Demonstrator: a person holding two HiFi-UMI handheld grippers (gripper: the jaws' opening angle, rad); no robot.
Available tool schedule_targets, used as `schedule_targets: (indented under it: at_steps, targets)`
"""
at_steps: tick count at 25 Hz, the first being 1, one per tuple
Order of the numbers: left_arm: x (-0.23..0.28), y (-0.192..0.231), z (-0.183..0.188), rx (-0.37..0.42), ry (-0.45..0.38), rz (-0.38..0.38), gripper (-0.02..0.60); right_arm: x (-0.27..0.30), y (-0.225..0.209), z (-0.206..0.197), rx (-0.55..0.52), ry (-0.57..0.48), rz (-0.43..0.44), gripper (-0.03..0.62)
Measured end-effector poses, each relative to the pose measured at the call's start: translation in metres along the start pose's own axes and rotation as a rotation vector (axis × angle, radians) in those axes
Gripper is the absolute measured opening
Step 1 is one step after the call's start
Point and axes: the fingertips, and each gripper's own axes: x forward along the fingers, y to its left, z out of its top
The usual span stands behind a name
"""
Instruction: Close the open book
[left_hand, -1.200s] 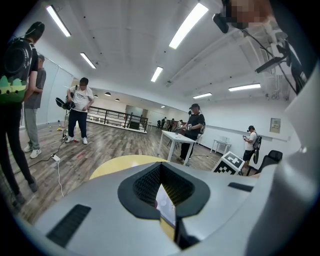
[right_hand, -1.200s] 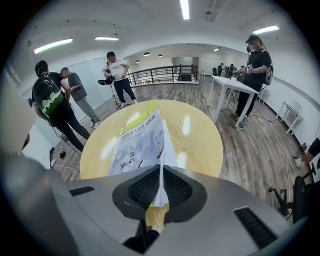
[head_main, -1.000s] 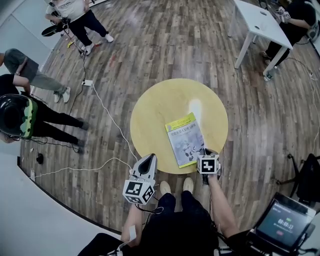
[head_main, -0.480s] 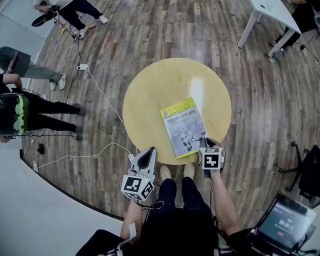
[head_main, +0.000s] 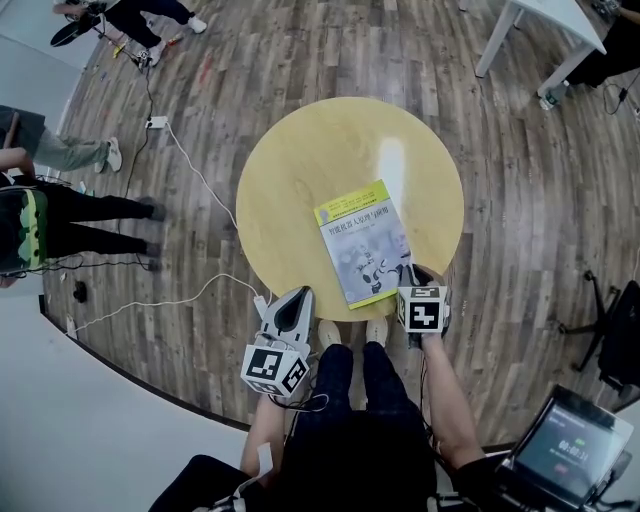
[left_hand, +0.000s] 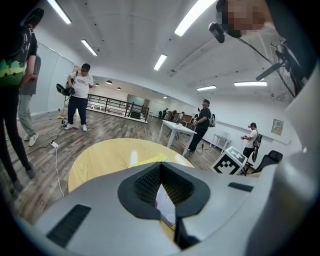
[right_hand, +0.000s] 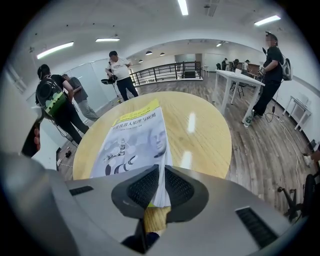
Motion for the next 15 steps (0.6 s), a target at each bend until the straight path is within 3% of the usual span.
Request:
schedule_targets:
  at_steps: [8, 15]
  targets:
    - [-0.005, 0.004, 0.001, 0.001, -0.004, 0.006, -0.002, 0.0, 0.0, -0.001, -0.037, 0.0, -0.025, 0.055]
    - [-0.012, 0.005, 0.004, 0.006, -0.014, 0.008, -0.003, -0.006, -0.008, 0.008, -0.097, -0.02, -0.098, 0.069]
